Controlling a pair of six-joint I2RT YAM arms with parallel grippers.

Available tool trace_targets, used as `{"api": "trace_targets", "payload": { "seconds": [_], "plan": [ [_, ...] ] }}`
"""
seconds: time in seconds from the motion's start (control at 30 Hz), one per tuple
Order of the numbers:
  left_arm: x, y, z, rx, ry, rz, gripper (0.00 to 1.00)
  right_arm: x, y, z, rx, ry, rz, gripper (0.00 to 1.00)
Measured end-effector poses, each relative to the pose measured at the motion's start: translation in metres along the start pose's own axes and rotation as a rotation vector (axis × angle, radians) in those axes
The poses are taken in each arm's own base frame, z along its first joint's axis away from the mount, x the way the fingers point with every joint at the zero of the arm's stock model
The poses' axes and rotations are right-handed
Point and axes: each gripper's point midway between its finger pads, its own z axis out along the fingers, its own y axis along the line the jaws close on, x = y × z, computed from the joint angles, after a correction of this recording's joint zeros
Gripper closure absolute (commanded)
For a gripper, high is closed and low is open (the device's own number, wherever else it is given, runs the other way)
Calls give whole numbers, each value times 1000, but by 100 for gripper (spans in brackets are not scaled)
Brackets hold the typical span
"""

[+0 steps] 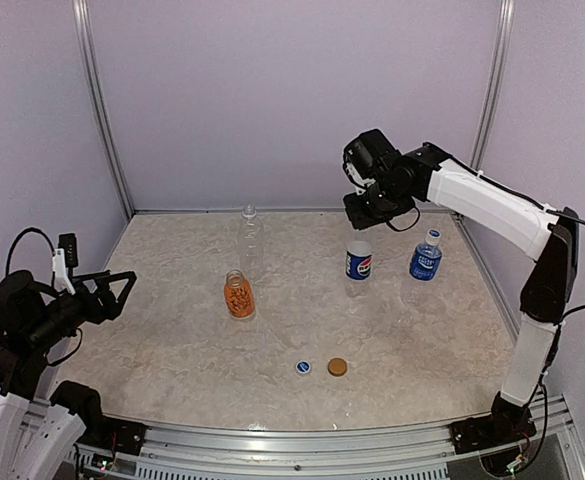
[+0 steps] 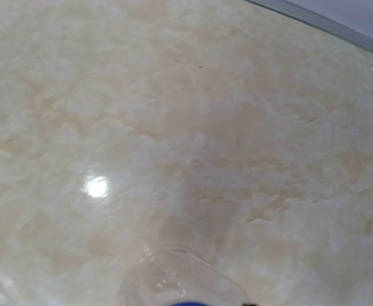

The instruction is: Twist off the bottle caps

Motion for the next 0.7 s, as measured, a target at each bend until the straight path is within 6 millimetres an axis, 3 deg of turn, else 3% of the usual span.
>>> {"api": "trace_targets", "payload": {
  "seconds": [0.07, 0.17, 0.23, 0.4, 0.47, 0.57, 0.7],
  "plan": [
    [1, -2, 0, 15, 8, -1, 5, -2, 7, -11, -42, -13, -1, 100],
    [3, -11, -1, 58, 36, 6, 5, -14, 37, -54, -162, -94, -25, 100],
    [-2, -27, -5, 123, 63, 34, 5, -23, 69, -96, -268, -174, -68, 100],
    [-25, -87, -27, 367, 106, 250, 2, -42, 177, -237, -659, -425, -204, 100],
    [-28, -104, -35, 442, 129, 359, 1, -46, 202, -270, -766, -484, -237, 100],
    [-25, -119, -40, 520, 192, 484, 1, -59, 235, -293, -874, -555, -274, 100],
    [-16, -125, -35, 575, 288, 556, 2, -56, 283, -280, -963, -565, -337, 100]
  ]
}}
